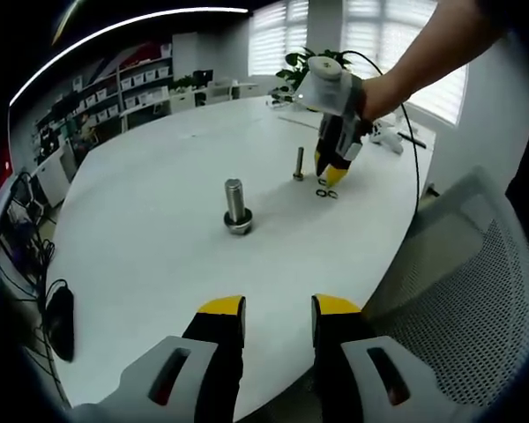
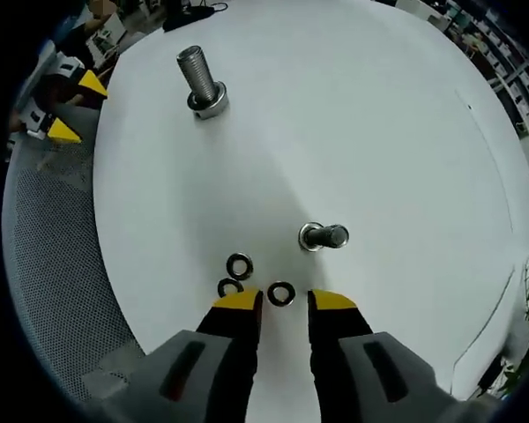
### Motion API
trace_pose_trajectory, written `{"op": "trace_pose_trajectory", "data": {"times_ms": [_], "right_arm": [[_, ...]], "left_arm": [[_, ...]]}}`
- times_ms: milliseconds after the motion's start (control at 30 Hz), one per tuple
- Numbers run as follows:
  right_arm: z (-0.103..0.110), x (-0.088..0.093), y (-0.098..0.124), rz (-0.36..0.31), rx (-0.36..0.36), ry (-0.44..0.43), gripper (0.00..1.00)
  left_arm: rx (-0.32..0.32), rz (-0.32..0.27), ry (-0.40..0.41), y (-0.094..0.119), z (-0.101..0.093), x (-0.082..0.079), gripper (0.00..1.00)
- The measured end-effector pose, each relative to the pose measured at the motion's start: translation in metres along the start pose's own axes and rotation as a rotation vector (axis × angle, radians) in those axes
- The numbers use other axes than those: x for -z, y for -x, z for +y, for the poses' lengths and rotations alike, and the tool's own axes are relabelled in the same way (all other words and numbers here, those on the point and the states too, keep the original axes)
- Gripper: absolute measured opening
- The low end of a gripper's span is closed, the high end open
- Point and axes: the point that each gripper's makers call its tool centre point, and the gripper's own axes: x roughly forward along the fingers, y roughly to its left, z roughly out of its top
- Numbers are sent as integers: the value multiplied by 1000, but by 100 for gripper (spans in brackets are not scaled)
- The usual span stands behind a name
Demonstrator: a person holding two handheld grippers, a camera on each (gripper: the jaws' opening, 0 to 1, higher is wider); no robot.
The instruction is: Place the washer onto the threaded stud by aligning its center hole with the stud, sliding it down to the base, and recovering from edge contact or off-axis alignment until the washer reaches the visible bottom stop.
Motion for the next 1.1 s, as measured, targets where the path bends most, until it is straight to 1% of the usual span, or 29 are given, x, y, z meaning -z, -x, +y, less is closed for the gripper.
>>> {"op": "trace_pose_trajectory", "data": {"times_ms": [67, 267, 367, 433, 600, 733, 867, 1100], "right_arm": [[-1, 0, 0, 2, -6, -15, 23], [0, 0, 0, 0, -7, -12, 23], [0, 1, 0, -1, -7, 24, 23], [1, 1, 0, -6, -9, 29, 23], [-1, 1, 0, -9, -6, -2, 22], [-2, 0, 0, 9, -2, -18, 22], [-2, 0, 0, 21, 11, -54, 21], [-4, 0, -1, 17, 15, -71, 19]], "left_arm": [[0, -2, -2, 0, 0, -1, 28], [0, -1, -4, 0, 0, 0, 28], [-2, -2, -1, 0, 0, -1, 28], [-5, -3, 2, 0, 1, -1, 28], [-10, -6, 4, 0, 2, -1, 28], [-13, -8, 5, 1, 3, -2, 28], [-14, -7, 2, 0, 3, -1, 28], [-22, -9, 8, 1, 5, -2, 28]]}}
